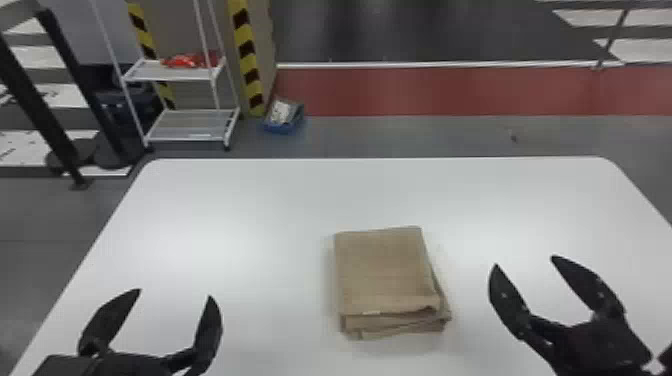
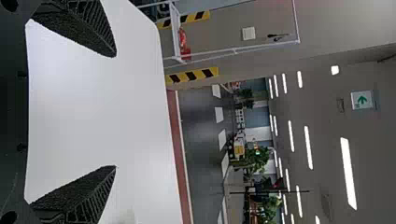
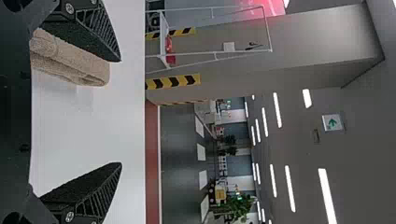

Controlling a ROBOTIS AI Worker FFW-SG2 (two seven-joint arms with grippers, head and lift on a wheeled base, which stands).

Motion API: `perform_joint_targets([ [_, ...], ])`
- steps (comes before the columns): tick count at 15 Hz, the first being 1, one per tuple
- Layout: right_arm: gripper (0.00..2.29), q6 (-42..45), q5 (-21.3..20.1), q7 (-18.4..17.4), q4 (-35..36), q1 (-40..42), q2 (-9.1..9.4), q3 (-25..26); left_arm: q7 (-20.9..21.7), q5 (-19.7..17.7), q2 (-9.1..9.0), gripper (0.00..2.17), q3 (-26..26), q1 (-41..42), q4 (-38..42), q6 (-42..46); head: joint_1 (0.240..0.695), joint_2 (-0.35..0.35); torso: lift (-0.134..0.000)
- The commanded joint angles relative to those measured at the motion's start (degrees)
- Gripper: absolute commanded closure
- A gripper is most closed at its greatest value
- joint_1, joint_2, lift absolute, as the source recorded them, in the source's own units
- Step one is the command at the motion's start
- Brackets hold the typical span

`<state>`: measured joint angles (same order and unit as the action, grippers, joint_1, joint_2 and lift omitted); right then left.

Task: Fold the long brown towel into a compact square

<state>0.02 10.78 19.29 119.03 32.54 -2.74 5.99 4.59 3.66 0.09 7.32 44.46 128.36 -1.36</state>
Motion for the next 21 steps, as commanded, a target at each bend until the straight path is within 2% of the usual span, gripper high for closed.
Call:
perform_joint_targets([
  [1,0.1,-5.8,-0.9,-2.7,4.6,1.9,-0.16,-3.1,0.2,-0.9,-0.24,0.02,1.1,0.7,2.4,-1.8,0.695,0.082,-0.124],
  [2,0.1,-7.5,-2.9,-4.7,7.1,3.1,-0.08,-5.2,0.5,-2.0,-0.24,0.02,1.6,1.2,3.5,-2.1,0.695,0.096,-0.124],
  [5,0.1,-7.4,-6.2,-6.5,8.8,4.7,0.01,-9.0,0.3,-3.7,-0.24,0.0,1.7,1.8,4.6,-1.9,0.695,0.146,-0.124],
  [7,0.1,-6.8,-6.4,-6.8,9.0,5.2,0.45,-9.1,-0.3,-4.8,-0.24,0.0,1.7,1.7,4.4,-0.7,0.695,0.192,-0.124],
  [10,0.11,-6.7,-6.8,-6.8,9.0,5.3,1.33,-9.1,-2.0,-6.4,-0.24,0.0,2.8,1.2,4.4,-0.4,0.695,0.208,-0.124],
  [14,0.11,-7.0,-8.9,-6.7,9.0,4.9,2.47,-9.3,-1.3,-8.1,-0.24,0.0,4.4,0.4,4.5,-0.7,0.695,0.227,-0.124],
  [21,0.11,-6.7,-10.1,-6.7,8.1,4.5,2.79,-10.0,-0.5,-8.3,-0.24,0.0,4.7,-0.3,4.3,-2.5,0.695,0.25,-0.124],
])
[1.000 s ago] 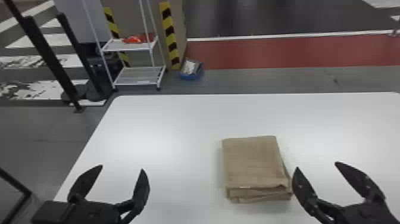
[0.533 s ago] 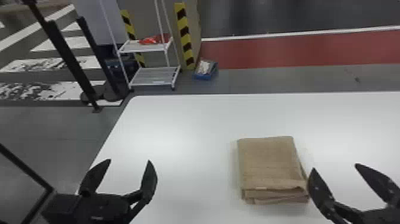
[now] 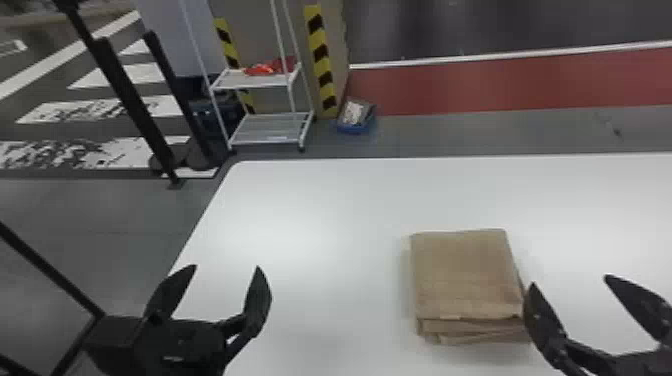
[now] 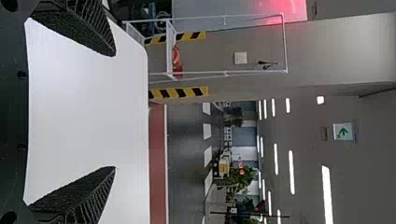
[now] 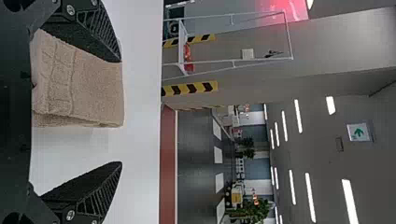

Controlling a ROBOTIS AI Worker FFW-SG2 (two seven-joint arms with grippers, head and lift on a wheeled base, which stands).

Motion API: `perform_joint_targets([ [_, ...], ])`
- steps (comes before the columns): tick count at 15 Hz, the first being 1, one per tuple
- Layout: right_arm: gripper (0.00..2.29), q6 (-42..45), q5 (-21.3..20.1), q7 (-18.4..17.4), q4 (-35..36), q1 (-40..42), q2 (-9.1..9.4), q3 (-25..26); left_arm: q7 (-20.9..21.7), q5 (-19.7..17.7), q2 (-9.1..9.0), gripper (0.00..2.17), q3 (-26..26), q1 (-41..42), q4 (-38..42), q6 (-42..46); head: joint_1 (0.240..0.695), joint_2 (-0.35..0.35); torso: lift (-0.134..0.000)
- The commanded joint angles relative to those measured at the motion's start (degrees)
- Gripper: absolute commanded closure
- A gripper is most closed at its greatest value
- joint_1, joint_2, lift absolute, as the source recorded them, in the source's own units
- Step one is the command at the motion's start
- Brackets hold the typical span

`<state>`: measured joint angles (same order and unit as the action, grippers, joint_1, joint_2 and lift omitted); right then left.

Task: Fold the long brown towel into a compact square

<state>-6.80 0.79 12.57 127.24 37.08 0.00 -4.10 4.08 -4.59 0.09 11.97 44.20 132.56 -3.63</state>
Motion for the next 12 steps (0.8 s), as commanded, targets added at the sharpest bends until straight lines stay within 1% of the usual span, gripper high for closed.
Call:
perform_joint_targets([
  [1,0.11,0.2,-0.1,0.0,-0.4,0.0,0.05,0.1,0.0,-0.1,-0.24,0.0,0.0,-0.3,0.0,-0.6,0.695,0.25,-0.124],
  [12,0.11,0.5,-0.1,0.1,-1.1,0.0,0.05,0.1,0.0,0.0,-0.24,0.01,0.3,-0.5,-0.1,-2.5,0.695,0.252,-0.124],
])
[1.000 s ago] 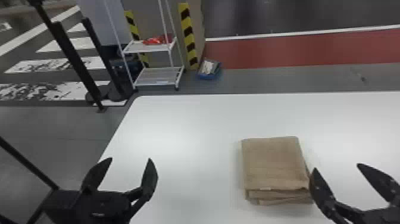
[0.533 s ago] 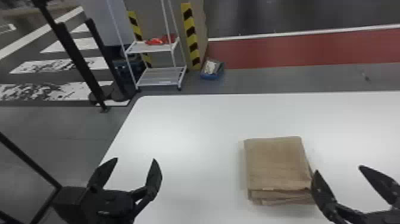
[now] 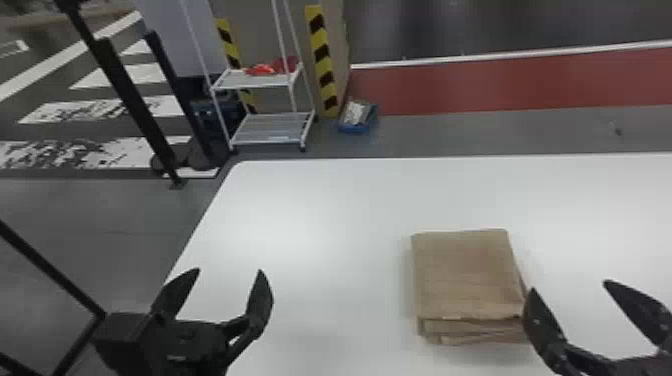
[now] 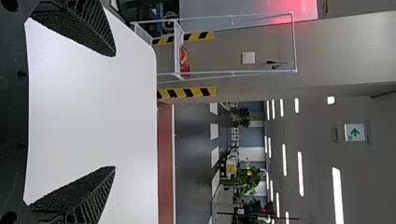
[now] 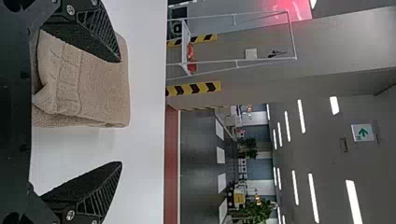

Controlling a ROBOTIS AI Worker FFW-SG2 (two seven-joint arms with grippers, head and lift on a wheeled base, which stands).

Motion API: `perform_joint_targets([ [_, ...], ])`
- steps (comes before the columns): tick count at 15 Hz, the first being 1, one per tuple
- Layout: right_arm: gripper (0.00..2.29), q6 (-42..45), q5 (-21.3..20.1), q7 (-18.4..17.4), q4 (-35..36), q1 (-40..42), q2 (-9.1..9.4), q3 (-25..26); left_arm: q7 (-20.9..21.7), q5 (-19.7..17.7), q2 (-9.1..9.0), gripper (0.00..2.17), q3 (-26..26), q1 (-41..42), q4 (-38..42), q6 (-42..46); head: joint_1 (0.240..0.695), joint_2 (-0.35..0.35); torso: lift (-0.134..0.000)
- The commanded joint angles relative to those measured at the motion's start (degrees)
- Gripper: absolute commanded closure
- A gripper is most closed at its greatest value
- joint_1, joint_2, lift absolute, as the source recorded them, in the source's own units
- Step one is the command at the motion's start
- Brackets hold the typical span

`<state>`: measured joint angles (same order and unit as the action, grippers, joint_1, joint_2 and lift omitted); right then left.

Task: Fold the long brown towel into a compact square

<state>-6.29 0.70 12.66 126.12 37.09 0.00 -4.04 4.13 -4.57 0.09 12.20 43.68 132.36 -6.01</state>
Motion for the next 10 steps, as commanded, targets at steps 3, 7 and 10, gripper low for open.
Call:
perform_joint_targets([
  [3,0.11,0.2,0.0,0.0,0.0,0.0,0.05,-0.1,0.0,0.0,-0.24,0.01,-0.1,0.1,0.1,-0.1,0.695,0.253,-0.124],
  [7,0.11,0.2,0.1,0.0,-0.1,0.0,0.05,-0.1,0.0,0.0,-0.24,0.01,-0.1,0.1,0.1,-0.3,0.695,0.254,-0.124],
  [10,0.11,0.2,0.1,0.0,-0.1,0.0,0.05,-0.3,0.0,0.0,-0.24,0.01,0.0,0.3,0.4,-0.5,0.695,0.254,-0.124],
])
